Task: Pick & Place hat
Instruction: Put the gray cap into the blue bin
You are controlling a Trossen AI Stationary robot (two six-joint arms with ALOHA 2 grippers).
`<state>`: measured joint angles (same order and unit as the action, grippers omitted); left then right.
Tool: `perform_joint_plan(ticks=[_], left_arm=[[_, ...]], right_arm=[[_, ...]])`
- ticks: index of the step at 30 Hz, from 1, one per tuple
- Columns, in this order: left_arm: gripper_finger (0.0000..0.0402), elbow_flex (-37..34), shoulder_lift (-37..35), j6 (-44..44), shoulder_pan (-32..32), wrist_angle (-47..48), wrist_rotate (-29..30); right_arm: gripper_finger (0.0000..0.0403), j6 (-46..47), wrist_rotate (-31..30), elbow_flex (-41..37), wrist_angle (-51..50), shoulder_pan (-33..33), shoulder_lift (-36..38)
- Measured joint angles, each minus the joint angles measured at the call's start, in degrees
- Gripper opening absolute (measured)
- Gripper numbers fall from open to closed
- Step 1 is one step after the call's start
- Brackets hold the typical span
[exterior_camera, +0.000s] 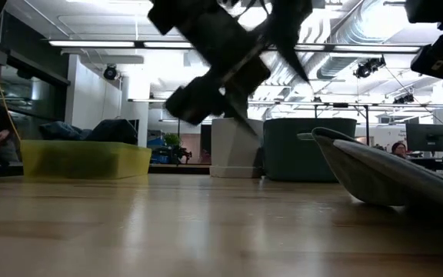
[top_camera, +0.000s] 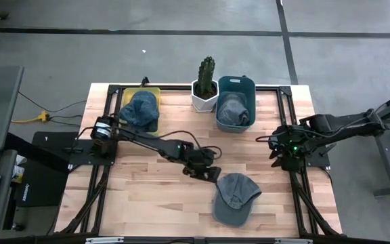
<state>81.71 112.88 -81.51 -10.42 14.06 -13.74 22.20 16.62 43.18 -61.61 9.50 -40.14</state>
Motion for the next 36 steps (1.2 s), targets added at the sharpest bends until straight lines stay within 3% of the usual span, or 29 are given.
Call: perform_joint_plan(ticks=[7,28,36], left_arm=[[0.0273,0.2,4.4,-1.9,-0.7,-5.2,-2.8],[0.0273,1.0,8.7,-4.5,-0.8,-13.8,-0.7],[0.0273,6.2,12.8,-4.0,-0.8,-12.2,-2.8]], right_arm=[[0.0184,0.0,-0.9,0.0,0.4,0.0,0.0],[0.0184,0.3,-3.3,0.0,2.9,0.0,0.0],[0.0184,0.9,-4.1,0.0,3.5,0.0,0.0]])
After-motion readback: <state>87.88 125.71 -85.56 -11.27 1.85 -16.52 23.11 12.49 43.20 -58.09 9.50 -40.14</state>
